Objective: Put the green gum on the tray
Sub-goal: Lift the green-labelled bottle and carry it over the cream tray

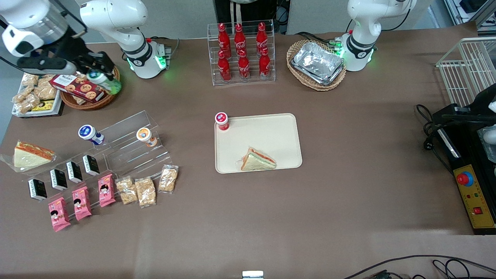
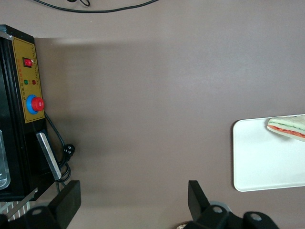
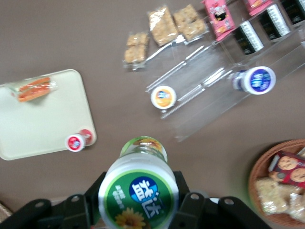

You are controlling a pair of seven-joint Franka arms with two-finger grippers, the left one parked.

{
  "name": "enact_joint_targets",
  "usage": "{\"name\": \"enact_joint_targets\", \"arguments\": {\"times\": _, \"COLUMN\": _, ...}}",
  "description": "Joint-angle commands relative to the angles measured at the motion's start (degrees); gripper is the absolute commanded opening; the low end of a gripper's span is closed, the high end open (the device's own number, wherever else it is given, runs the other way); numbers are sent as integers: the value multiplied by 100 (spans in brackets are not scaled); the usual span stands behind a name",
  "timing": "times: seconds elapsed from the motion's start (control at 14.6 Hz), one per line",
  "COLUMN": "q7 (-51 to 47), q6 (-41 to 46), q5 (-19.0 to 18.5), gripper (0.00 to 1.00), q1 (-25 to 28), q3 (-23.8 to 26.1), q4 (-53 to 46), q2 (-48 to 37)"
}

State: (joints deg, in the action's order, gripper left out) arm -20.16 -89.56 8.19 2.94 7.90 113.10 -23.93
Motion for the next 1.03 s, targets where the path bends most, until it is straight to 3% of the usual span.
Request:
{"name": "enact_joint_targets", "arguments": {"times": 0.0, "q7": -1601, "q6": 159, "q5": 138, "gripper": 5, "q1": 57, "q3": 956, "q4": -991, "q2": 1082}}
{"name": "enact_joint_targets", "arguments": {"times": 0.21, "q7": -2517, "q6": -577, "q5": 51, "gripper": 5, "q1": 83, "q3": 1791, "q4": -1071, "q2": 1679}}
{"name": "enact_joint_targets", "arguments": {"times": 0.55, "q7": -3818, "q6": -2193, "q5": -115, "gripper": 5, "q1": 249, "q3": 2619, "q4": -992, "q2": 2900}}
{"name": "enact_joint_targets", "arguments": {"times": 0.75, "q7": -4695, "q6": -2960, "q5": -1246, "gripper": 5, "q1": 899, "q3": 2620, "q4": -912, "q2": 3875}}
{"name": "enact_joint_targets", "arguments": {"times": 0.96, "q7": -5663, "q6": -3417, "q5": -2433, "gripper": 5, "q1": 1217, "q3": 2620, "q4": -808, "q2": 4711}}
